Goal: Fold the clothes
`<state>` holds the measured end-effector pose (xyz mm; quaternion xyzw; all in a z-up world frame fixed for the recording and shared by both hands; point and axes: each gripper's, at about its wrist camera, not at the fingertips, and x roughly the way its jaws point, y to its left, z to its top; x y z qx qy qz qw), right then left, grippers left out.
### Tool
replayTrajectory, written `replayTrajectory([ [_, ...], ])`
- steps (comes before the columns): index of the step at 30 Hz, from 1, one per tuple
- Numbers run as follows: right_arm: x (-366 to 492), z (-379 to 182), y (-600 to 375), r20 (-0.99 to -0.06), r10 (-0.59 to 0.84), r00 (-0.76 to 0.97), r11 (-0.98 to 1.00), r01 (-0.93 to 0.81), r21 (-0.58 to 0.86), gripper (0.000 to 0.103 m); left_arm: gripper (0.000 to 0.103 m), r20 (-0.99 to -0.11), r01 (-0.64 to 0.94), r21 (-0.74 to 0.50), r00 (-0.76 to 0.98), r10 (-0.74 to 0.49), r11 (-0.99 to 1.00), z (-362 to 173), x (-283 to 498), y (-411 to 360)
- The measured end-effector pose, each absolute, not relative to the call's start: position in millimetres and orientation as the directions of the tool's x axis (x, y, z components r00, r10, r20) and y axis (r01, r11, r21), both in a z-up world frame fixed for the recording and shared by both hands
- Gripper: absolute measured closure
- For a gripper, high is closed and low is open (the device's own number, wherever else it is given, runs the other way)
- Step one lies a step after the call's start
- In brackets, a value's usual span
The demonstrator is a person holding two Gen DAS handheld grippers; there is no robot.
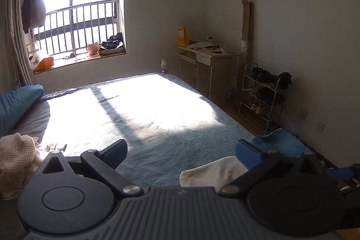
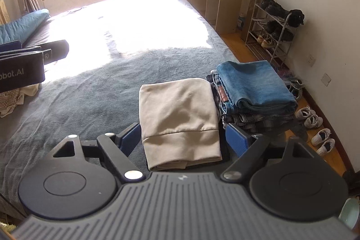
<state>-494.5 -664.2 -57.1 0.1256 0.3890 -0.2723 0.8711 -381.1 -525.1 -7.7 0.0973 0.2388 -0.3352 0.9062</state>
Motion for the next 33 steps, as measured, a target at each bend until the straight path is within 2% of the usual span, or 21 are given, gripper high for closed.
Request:
replayTrajectory([
  [3, -489, -52, -665, -0.734, -0.378, 0.565, 0.825, 0.565, 0.009, 0.011, 0.000, -0.576, 0.622, -0.008, 0.637, -0.512, 0.783, -8, -373, -533],
  [5, -485, -53, -670, -0.737, -0.356, 0.574, 0.833, 0.553, 0.029, 0.011, 0.000, -0.627, 0.566, -0.020, 0.635, -0.451, 0.824, -10, -369, -534],
  [12, -464, -86, -696, -0.851, -0.307, 0.427, 0.815, 0.579, -0.003, 0.010, 0.000, -0.771, 0.407, -0.012, 0.578, -0.268, 0.913, -37, -362, -540],
  [17, -453, -112, -709, -0.887, -0.293, 0.358, 0.835, 0.548, -0.055, 0.011, 0.000, -0.837, 0.365, -0.020, 0.503, -0.215, 0.931, -61, -360, -549],
  [33, -445, -138, -747, -0.895, -0.264, 0.359, 0.890, 0.448, -0.083, 0.010, 0.000, -0.897, 0.312, -0.008, 0.417, -0.145, 0.950, -100, -370, -587],
])
